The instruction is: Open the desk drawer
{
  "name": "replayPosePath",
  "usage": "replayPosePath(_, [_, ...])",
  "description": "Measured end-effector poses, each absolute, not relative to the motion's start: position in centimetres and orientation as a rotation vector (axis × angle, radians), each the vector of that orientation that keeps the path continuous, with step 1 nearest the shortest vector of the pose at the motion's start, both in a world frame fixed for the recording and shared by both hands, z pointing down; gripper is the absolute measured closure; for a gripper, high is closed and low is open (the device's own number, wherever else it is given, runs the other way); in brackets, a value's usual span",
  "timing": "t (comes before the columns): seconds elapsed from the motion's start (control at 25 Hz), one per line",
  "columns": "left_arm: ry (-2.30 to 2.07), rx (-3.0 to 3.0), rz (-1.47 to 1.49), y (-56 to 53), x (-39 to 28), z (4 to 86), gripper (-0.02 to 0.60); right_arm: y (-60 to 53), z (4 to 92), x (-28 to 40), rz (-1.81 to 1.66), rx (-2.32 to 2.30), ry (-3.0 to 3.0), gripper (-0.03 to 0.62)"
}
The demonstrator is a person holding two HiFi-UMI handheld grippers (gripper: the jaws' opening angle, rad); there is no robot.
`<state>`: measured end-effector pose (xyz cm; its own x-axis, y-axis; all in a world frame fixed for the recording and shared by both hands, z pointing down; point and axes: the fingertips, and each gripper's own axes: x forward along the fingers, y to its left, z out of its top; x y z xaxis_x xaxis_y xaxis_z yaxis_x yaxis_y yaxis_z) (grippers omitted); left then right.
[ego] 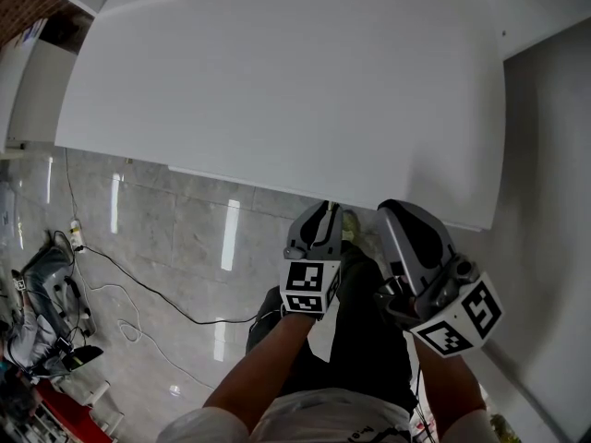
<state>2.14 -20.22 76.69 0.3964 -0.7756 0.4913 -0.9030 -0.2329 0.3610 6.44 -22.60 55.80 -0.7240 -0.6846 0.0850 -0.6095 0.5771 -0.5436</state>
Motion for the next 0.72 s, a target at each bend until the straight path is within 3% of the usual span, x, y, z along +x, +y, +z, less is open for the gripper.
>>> replayPosePath(0.72, [-1.354,2.050,0.375,-11.2,1.3,76.9,0.511,-16.1,54.0,6.5,-0.867,-1.167,2.652,0.576])
